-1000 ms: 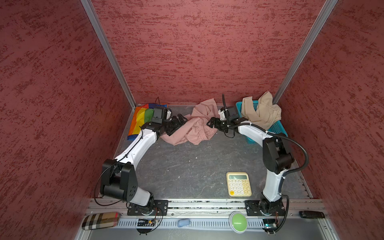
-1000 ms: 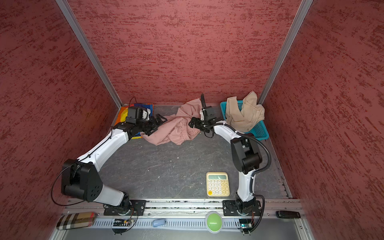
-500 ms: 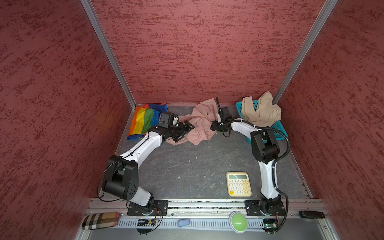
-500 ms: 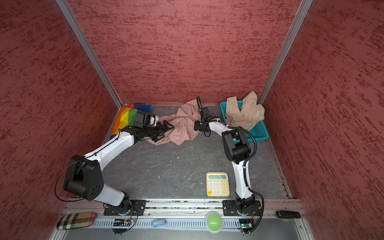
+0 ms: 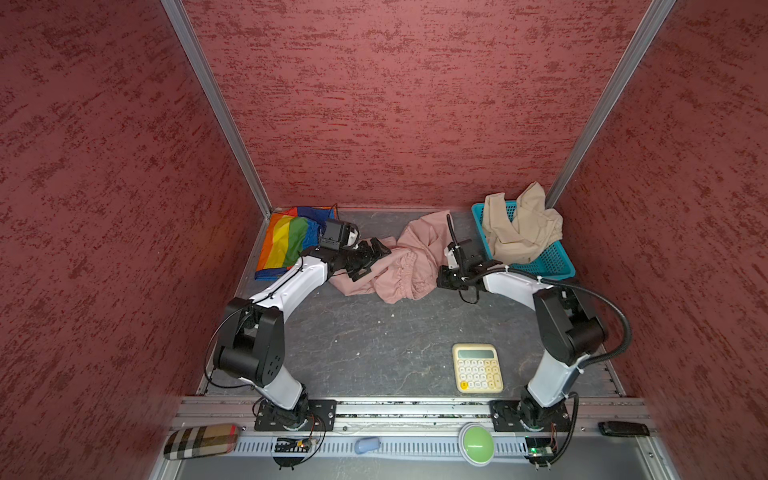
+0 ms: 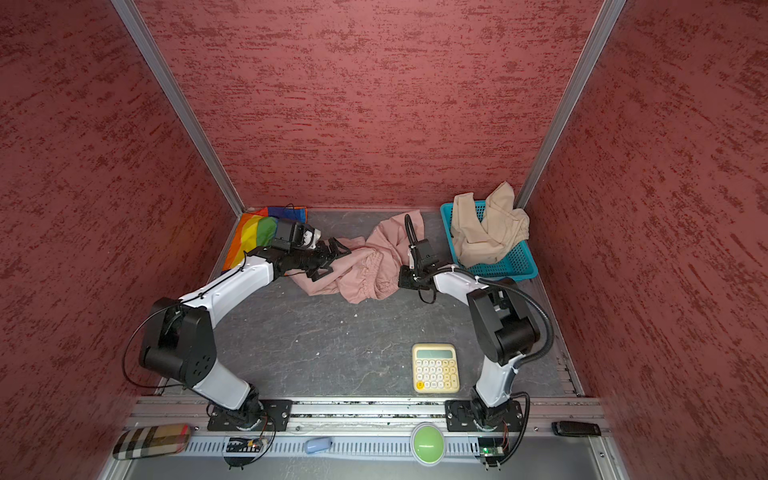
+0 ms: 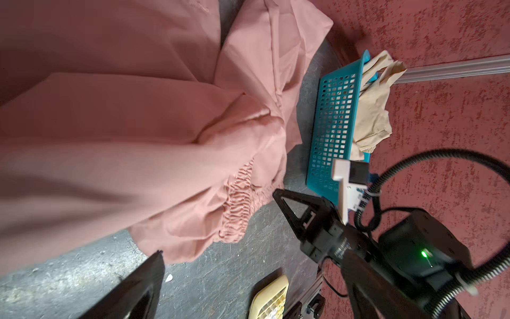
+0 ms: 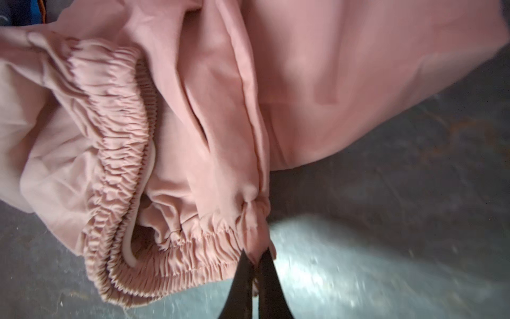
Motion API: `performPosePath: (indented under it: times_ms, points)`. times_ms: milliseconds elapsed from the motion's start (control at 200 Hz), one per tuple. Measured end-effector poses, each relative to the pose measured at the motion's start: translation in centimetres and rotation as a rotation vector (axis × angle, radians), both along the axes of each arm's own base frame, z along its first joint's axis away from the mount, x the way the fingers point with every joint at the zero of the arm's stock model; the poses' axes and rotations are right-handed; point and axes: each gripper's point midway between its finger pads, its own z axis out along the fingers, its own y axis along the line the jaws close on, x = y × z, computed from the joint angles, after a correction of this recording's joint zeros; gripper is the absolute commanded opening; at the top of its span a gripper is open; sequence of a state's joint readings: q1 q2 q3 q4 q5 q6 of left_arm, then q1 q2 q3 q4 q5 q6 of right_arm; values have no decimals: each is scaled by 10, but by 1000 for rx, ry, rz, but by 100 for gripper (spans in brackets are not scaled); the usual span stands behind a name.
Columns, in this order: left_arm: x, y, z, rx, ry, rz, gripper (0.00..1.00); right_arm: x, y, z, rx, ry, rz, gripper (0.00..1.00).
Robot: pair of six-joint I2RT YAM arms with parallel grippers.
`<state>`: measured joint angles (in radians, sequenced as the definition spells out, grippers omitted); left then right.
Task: Fold and stack the shorts
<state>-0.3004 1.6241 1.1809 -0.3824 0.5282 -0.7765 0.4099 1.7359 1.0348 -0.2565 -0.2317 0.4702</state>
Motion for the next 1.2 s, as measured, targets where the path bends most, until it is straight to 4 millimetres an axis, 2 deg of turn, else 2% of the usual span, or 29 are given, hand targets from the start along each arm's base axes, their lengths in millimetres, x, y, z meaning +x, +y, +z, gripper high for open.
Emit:
performPosePath:
  times_ms: [85, 160, 245, 301, 366, 411, 531, 596, 661, 726, 812, 922, 1012, 1112, 1202]
  points:
    - [1, -14, -10, 2, 27, -38, 99, -20, 1, 8, 28, -1, -11, 0]
    - [1, -26, -16, 4, 44, -70, 99, -27, 4, 19, 50, -8, -17, 0]
    - [-2, -37, -16, -3, 47, -98, 99, -22, 8, 42, 70, -39, -19, 0]
    - [-5, -43, -9, -16, 32, -113, 99, -10, 12, 70, 80, -86, -22, 0]
    - [-7, -47, 7, -36, -8, -123, 99, 10, 18, 116, 103, -171, -24, 0]
    - [-8, -50, 23, -56, -46, -129, 99, 25, 23, 158, 123, -251, -27, 0]
    - [-7, -53, 86, -129, -194, -132, 99, 53, 30, 279, 197, -486, -30, 0]
    - [-6, -51, 119, -165, -269, -128, 99, 61, 31, 337, 232, -595, -29, 0]
    - [-2, -46, 148, -192, -332, -119, 99, 65, 33, 382, 255, -677, -24, 0]
    - [2, -42, 168, -209, -379, -109, 99, 69, 34, 414, 269, -738, -19, 0]
    - [5, -38, 181, -219, -406, -96, 99, 71, 35, 439, 269, -781, -9, 0]
    - [8, -32, 184, -214, -414, -75, 99, 69, 36, 450, 244, -805, 23, 0]
    - [13, -15, 187, -214, -418, -21, 99, 62, 33, 450, 197, -813, 55, 0]
    - [28, 6, 195, -219, -448, 52, 99, 54, 31, 446, 149, -814, 101, 0]
    - [43, 9, 194, -252, -448, 86, 99, 43, 28, 433, 112, -798, 137, 0]
